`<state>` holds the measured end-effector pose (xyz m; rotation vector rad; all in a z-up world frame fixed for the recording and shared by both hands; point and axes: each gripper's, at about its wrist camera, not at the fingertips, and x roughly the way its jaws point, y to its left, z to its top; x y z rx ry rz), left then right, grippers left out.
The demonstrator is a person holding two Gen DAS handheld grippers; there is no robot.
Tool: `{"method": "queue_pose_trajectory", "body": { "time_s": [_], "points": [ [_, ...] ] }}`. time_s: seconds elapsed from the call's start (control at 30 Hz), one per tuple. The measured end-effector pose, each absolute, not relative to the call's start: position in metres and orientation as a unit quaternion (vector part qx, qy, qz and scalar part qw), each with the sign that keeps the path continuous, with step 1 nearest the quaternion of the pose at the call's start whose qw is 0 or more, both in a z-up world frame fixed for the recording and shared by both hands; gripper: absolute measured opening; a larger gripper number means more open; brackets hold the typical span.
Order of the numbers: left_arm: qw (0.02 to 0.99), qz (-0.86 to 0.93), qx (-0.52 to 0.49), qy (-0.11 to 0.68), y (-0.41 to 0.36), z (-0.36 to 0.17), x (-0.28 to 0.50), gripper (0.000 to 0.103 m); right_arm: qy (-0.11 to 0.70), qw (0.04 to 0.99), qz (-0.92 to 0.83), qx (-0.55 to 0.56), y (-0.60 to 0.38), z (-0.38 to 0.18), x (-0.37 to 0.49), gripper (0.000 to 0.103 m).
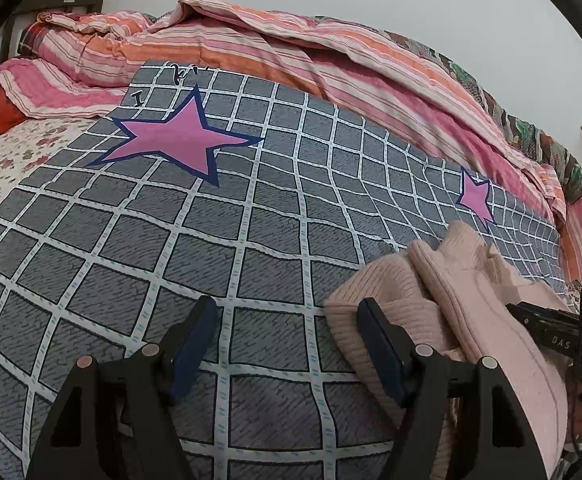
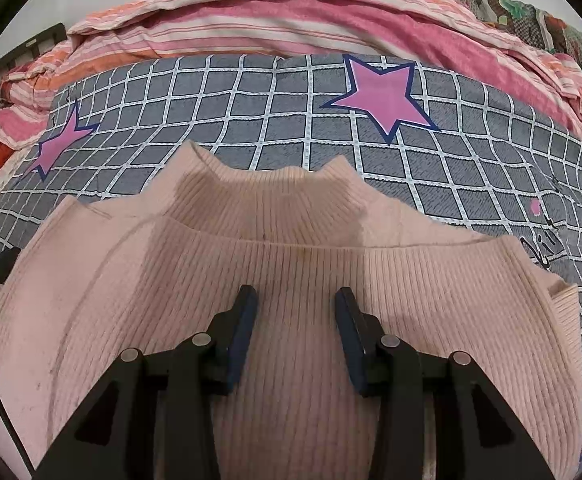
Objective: Fold small clothes
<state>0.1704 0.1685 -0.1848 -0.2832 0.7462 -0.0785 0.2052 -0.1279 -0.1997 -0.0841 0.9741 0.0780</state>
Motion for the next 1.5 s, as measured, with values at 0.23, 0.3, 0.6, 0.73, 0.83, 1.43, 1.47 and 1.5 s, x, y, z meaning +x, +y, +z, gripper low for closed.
{"method": "queue_pose_trajectory", "body": {
  "time_s": [0.23,0.3,0.6,0.73,0.83,1.43,1.47,1.5],
  "points": [
    [0.921,-0.038,-0.139,0.363,0.168,-0.185,0.17,0.071,0.496,0.866,0.047,-0.046,-0.128,-0.189,0.208,0.041],
    [0.922,-0.039,-0.139,0.36,0.169,-0.185,0.169,0.071,0.494,0.868,0.049,-0.033,-0.129,-0.185,0.201,0.041],
    [0.905,-0.028,-0.196,0.375,0.178,-0.166,0.148,0.073,0.458,0.885,0.081,-0.032,-0.129,-0.161,0.127,0.042],
    [0.912,-0.026,-0.196,0.36,0.17,-0.144,0.131,0.073,0.456,0.886,0.086,-0.025,-0.139,-0.151,0.102,0.042],
    [0.92,-0.022,-0.172,0.35,0.158,-0.123,0.116,0.073,0.453,0.887,0.085,-0.008,-0.151,-0.139,0.086,0.042],
    [0.931,-0.036,-0.143,0.333,0.112,-0.059,0.069,0.074,0.422,0.903,0.066,0.049,-0.214,-0.106,0.053,0.043],
    [0.932,-0.031,-0.125,0.338,0.108,-0.057,0.072,0.074,0.417,0.905,0.069,0.055,-0.213,-0.105,0.054,0.043],
    [0.933,-0.025,-0.117,0.341,0.107,-0.055,0.073,0.074,0.412,0.906,0.075,0.063,-0.211,-0.106,0.055,0.043]
  ]
}}
